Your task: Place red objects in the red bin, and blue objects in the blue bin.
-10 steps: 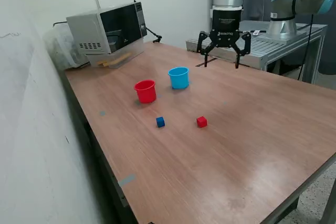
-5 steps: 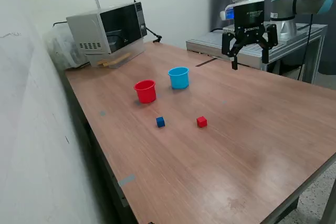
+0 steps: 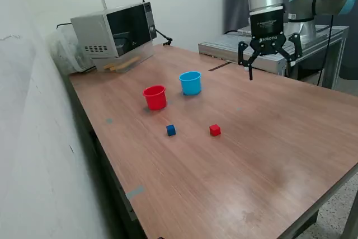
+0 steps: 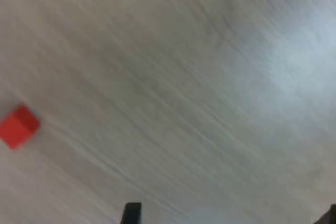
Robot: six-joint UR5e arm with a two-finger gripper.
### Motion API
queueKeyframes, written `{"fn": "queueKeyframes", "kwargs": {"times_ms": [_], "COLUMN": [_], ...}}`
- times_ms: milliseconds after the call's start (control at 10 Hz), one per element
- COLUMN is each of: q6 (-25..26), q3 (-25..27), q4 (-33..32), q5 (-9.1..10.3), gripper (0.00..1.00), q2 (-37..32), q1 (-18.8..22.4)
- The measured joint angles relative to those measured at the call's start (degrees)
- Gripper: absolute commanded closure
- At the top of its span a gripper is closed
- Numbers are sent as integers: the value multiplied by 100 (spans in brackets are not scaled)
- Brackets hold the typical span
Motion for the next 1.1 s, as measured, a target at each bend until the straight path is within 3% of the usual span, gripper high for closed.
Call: {"fn": "queueKeyframes", "kwargs": {"times_ms": [300,500,800,1100], "q6": [2793,4238,5335,5625], "q3": [6,-31,-362,-862], "q4": [-292,-572,-765,-823], "q5": [-494,-916,-1285,-1452], "gripper": [0,0,0,0], "q2": [28,58,464,1023], "q1": [23,83,182,172]}}
